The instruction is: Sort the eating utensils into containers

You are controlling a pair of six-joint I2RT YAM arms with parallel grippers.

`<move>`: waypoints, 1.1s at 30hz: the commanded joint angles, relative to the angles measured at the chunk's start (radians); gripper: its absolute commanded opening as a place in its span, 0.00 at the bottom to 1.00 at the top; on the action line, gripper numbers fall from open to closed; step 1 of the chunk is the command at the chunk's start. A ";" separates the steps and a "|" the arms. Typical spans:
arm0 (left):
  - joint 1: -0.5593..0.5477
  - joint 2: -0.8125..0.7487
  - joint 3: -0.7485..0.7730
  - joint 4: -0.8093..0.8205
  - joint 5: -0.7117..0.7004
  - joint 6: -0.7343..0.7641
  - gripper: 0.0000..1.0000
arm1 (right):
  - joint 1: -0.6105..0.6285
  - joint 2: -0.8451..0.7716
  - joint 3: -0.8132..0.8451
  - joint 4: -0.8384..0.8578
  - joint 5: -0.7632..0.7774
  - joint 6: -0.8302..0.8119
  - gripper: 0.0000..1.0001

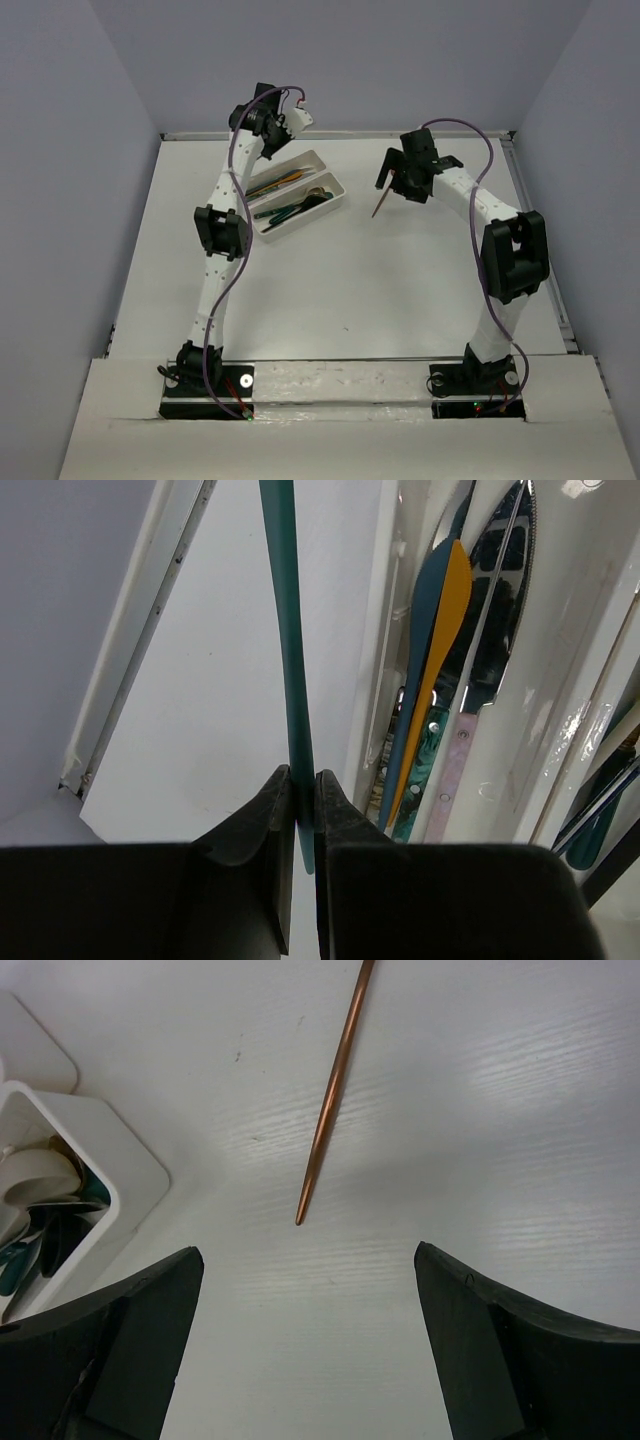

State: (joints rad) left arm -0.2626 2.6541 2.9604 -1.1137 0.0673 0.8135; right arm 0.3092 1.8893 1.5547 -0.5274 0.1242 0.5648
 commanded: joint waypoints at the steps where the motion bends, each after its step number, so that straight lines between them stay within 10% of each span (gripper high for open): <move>1: -0.016 -0.221 -0.010 -0.028 0.063 -0.031 0.00 | 0.005 -0.047 0.030 -0.014 0.019 -0.008 0.92; 7: -0.046 -0.557 -0.543 0.114 0.246 -0.083 0.00 | 0.005 -0.035 0.033 -0.014 -0.003 -0.005 0.92; 11: -0.056 -0.753 -0.965 0.405 0.093 -0.071 0.00 | 0.005 -0.003 0.060 -0.014 -0.024 -0.014 0.92; 33: -0.046 -0.493 -0.979 0.586 -0.167 0.021 0.00 | -0.016 0.192 0.229 -0.045 0.069 0.018 0.89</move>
State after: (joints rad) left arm -0.3183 2.1265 1.9411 -0.5697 -0.0502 0.8223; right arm 0.3061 2.0140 1.7004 -0.5545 0.1219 0.5499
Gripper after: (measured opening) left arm 0.179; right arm 0.920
